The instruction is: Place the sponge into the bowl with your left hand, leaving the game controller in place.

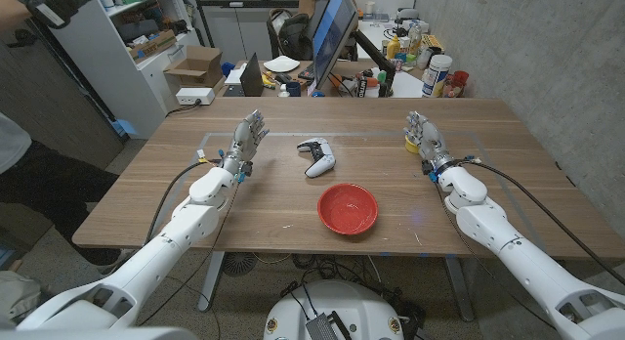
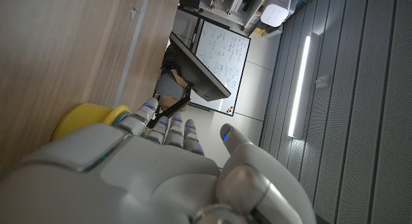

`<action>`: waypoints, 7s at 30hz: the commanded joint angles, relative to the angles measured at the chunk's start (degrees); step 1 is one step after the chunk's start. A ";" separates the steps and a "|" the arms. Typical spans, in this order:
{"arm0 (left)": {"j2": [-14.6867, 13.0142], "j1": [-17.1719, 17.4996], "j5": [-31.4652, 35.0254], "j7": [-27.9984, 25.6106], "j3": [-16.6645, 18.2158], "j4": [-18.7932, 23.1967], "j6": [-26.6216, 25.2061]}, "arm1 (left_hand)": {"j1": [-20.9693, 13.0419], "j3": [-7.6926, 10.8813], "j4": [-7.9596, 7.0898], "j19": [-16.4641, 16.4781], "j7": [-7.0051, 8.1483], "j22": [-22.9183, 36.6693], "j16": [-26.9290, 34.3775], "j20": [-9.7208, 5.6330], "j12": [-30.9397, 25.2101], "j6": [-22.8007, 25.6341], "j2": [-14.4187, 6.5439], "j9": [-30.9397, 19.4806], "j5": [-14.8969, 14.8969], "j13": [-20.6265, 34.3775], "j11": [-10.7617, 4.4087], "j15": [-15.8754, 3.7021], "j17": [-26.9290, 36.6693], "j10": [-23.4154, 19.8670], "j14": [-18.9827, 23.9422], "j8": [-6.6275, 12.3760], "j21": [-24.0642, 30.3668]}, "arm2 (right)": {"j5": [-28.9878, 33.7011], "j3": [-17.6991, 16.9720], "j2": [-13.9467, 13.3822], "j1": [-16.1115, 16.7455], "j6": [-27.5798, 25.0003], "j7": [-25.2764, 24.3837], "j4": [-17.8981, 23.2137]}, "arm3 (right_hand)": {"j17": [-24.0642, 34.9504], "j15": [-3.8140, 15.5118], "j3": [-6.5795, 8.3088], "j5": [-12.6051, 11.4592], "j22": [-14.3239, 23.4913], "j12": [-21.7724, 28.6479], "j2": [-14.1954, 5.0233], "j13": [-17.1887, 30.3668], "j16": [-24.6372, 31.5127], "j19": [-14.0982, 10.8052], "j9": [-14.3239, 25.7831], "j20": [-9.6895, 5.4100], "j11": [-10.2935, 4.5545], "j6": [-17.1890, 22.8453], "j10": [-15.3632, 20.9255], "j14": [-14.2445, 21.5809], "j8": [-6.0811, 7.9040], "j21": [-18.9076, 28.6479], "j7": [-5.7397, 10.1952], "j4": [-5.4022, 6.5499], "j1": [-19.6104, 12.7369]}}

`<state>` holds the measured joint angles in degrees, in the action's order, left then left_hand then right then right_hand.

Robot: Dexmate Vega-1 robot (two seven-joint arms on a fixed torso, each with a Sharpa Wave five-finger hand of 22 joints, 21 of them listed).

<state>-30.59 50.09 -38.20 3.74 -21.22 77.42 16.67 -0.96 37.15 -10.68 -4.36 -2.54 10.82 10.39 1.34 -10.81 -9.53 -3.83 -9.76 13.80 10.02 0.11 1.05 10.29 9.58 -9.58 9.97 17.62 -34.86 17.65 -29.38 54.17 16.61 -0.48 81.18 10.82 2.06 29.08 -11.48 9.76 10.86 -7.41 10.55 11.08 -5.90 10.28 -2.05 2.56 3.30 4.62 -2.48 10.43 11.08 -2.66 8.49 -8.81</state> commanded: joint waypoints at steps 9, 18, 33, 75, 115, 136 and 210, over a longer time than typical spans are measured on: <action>-8.48 7.16 3.18 -4.47 2.93 16.53 -2.30 | -0.15 0.72 0.16 1.14 0.19 0.15 0.95 4.24 -0.98 1.22 -6.65 -0.18 0.18 0.27 -0.65 0.62 0.00 0.11 -0.23 0.83 0.75 | 6.36 -10.04 5.52 2.08 -3.64 9.65 0.57 | 0.18 0.19 0.39 -0.29 0.22 0.37 -3.53 0.23 0.45 -0.57 0.13 -4.15 -0.05 0.40 0.67 -0.20 0.36 0.41 0.08 0.00 -0.70; -17.56 8.12 12.01 -5.84 3.23 25.72 -9.63 | -0.89 1.08 1.26 2.33 0.80 0.13 1.35 4.83 -1.42 2.26 -5.75 -0.18 0.03 0.27 -0.54 1.16 -0.31 -2.00 3.01 0.88 0.96 | 7.02 -13.62 8.85 1.42 -3.02 13.22 -4.13 | 0.21 0.20 0.33 -0.28 0.22 0.36 -3.48 0.23 0.46 -0.59 0.13 -4.23 -0.09 0.43 0.66 -0.20 0.37 0.42 0.05 0.06 -0.60; -30.62 15.23 22.45 -3.42 9.91 37.58 -10.29 | -2.67 1.82 3.35 2.74 0.46 -0.02 0.64 3.18 -1.16 2.36 -5.50 -0.20 -0.20 0.28 -0.51 1.34 -0.61 -2.22 3.44 0.72 0.74 | 9.87 -15.68 11.44 3.43 -3.92 12.24 -2.02 | 0.27 0.16 0.21 -0.26 0.22 0.40 -3.45 0.23 0.51 -0.63 0.14 -4.26 0.11 0.45 0.80 -0.15 0.38 0.43 -0.04 0.18 -0.39; -20.73 40.21 75.44 16.06 49.39 52.27 9.67 | -5.77 -0.39 10.01 4.18 5.41 -0.05 -0.14 -1.23 -0.51 -5.05 0.02 -0.51 -1.94 0.60 -4.43 -1.59 -0.46 -2.07 3.90 -0.40 -0.24 | 14.13 -12.79 16.13 4.76 -3.26 2.66 0.32 | 0.52 0.26 -0.57 -0.24 0.22 0.38 -2.81 0.24 0.59 -0.73 0.15 -4.28 0.11 0.40 0.81 -0.13 0.35 0.45 -0.12 1.00 1.05; 27.24 47.52 120.44 40.43 51.18 84.84 -11.11 | -5.43 -10.37 16.55 11.43 -7.16 -0.20 0.55 11.06 -0.55 -3.54 11.89 -0.88 -0.05 0.72 10.49 7.83 0.01 0.01 6.64 1.08 -2.51 | 15.29 -10.66 16.97 -3.07 -3.92 7.97 -5.75 | 0.21 -0.06 -0.88 -0.45 0.21 0.35 -1.98 0.24 0.26 -0.77 0.15 -3.90 0.27 0.27 0.80 0.12 0.35 0.42 -0.31 1.03 2.36; 22.91 46.50 117.95 39.60 51.11 77.54 -23.75 | -4.96 -14.56 16.96 12.39 -9.41 -0.39 0.21 10.92 -0.50 -5.43 12.32 -0.85 0.64 0.73 11.11 8.73 0.11 1.61 5.56 0.99 -4.80 | 15.96 -10.81 17.13 -5.03 -3.81 10.11 -8.19 | 0.02 -0.06 -0.79 -0.56 0.20 0.39 -1.89 0.23 0.13 -0.93 0.14 -3.84 0.26 0.35 0.94 0.30 0.38 0.45 -0.35 0.79 2.52; -4.08 43.48 108.39 51.27 38.03 61.87 -47.06 | -7.07 -16.21 17.82 12.75 -9.48 -0.80 0.69 7.70 -1.22 -3.14 12.33 -0.83 1.41 1.00 10.46 8.20 0.12 -1.02 7.45 1.28 -6.14 | 17.16 -12.37 18.39 -9.12 -0.40 14.06 -16.19 | -0.25 -0.04 -0.43 -0.80 0.18 0.34 -1.78 0.22 -0.17 -1.10 0.13 -3.95 0.18 0.46 1.03 0.53 0.40 0.39 -0.32 0.35 3.10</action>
<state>-31.00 93.99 72.69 54.89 18.14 141.67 -28.16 -7.58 21.31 7.04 8.47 -6.54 9.87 10.83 9.00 -11.87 -9.82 8.42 -10.40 14.91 10.80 10.55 9.21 10.26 8.73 -2.40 11.25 11.63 -17.86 5.52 -10.87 44.75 16.34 14.06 64.63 10.39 1.85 28.48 -11.88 9.72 10.86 -6.56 10.52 11.02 -6.60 10.25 -1.94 2.65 3.59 5.13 -2.25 10.42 11.08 -2.97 9.17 -6.43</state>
